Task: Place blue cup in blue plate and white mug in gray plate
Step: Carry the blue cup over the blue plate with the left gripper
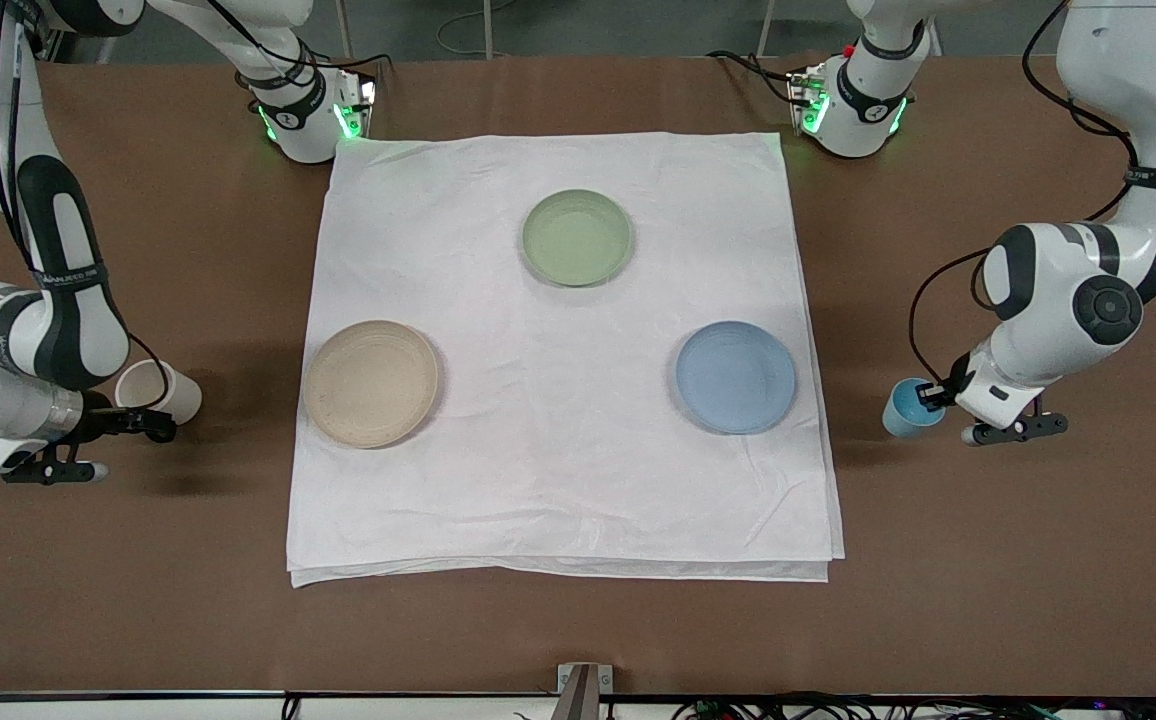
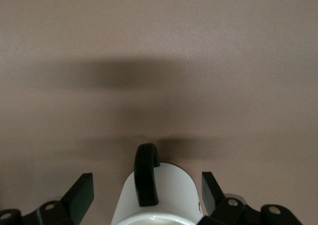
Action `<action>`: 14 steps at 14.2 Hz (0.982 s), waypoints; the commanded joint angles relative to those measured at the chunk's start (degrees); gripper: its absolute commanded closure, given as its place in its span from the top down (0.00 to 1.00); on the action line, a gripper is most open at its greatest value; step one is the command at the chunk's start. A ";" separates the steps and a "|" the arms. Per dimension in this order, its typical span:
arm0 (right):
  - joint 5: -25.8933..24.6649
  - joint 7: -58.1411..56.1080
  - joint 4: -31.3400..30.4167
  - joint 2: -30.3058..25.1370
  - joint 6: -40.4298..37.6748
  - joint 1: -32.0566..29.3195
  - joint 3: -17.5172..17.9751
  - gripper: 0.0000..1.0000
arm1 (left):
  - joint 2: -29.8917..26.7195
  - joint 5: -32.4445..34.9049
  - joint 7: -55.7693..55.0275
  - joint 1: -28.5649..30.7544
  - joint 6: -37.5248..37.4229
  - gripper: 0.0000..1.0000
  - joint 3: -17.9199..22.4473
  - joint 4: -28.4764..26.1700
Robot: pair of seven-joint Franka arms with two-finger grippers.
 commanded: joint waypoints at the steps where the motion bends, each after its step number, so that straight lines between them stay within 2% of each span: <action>1: 0.93 -1.42 -1.37 -0.38 0.53 -0.82 0.95 0.76 | -3.75 0.77 -5.68 -0.31 -5.38 0.00 -4.97 0.16; 2: 0.93 -1.42 -1.63 -0.38 0.53 -0.82 0.95 0.65 | -3.92 0.77 -6.92 -0.30 -5.83 0.00 -7.52 0.16; 5: 0.93 -1.42 -1.81 -0.38 0.36 -0.82 0.95 0.37 | -2.00 0.77 -11.75 -0.74 -5.84 0.00 -12.54 0.16; 6: 0.93 -1.34 -1.81 -0.38 0.35 -0.82 0.95 0.29 | -1.30 0.77 -13.59 -1.01 -5.40 0.00 -13.77 0.16; 8: 0.93 -1.34 -1.81 -0.38 -0.08 -0.82 0.95 0.04 | 0.02 0.77 -16.15 -3.19 -5.22 0.00 -14.13 0.16; 9: 0.93 -1.25 -1.81 -0.46 -0.17 -0.74 0.95 0.00 | 0.90 0.77 -17.12 -4.34 -5.13 0.00 -14.13 0.16; 12: 2.32 -0.02 -0.76 -1.16 -1.83 0.40 1.04 0.00 | 3.27 0.95 -21.34 -6.98 -3.38 0.01 -14.13 0.34; 14: 3.74 6.10 1.61 -2.91 -7.96 3.21 1.04 0.00 | 4.60 0.95 -21.96 -8.03 -2.67 0.09 -14.13 0.51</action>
